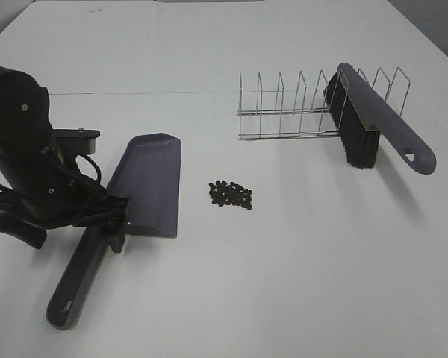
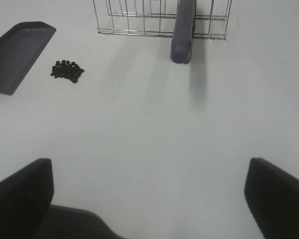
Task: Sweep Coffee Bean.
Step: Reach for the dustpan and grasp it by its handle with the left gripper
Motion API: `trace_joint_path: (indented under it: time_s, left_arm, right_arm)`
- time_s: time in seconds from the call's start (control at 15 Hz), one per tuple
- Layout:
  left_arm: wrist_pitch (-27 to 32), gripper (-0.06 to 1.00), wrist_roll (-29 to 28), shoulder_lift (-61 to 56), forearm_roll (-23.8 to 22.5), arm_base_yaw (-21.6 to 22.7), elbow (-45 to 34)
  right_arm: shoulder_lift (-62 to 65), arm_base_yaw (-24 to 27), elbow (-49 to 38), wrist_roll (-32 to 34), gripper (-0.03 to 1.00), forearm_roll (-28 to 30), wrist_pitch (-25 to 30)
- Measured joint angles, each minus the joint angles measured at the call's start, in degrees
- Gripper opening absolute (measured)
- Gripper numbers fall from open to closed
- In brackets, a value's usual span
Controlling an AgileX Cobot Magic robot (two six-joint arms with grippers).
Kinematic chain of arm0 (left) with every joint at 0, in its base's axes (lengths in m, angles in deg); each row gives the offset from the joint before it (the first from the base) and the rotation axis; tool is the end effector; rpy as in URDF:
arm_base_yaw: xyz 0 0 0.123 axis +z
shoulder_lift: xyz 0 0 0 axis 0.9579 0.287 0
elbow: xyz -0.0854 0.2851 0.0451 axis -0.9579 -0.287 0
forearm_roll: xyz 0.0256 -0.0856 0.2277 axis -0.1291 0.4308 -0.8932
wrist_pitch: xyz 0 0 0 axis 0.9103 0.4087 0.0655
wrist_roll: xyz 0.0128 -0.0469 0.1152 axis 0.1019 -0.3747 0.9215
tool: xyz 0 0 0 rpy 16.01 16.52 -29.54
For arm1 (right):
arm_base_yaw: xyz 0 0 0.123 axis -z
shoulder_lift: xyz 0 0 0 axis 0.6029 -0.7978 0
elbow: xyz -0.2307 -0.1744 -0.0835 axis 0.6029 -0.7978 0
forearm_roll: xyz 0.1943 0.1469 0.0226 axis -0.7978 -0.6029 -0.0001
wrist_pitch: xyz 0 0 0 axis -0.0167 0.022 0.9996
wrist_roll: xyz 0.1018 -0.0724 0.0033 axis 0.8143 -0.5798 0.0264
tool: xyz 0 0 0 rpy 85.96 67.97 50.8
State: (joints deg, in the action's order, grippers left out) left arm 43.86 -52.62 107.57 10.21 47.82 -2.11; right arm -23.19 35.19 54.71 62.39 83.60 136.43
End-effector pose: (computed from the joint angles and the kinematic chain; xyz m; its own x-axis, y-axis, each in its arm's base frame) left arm 0.2923 -0.1423 0.1075 -0.9953 0.0809 -0.0527 0.0831 0.9957 -0.0419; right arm 0.0021 0.0095 0.2401 -0.5280 -0.0702 -0.8463 -0.1247 0.9922 -0.0045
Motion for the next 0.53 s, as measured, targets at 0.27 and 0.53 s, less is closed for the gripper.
trace_joint_path:
  time_s: [0.27,0.53]
  left_arm:
    - [-1.3,0.99,1.7,0.9,0.3,0.9,0.1]
    - [-2.6,0.99,4.5,3.6,2.5,0.9,0.1]
  right_arm:
    - [0.0,0.0,0.0,0.0,0.94,0.0,0.0]
    - [0.0,0.0,0.0,0.0,0.94,0.0,0.0]
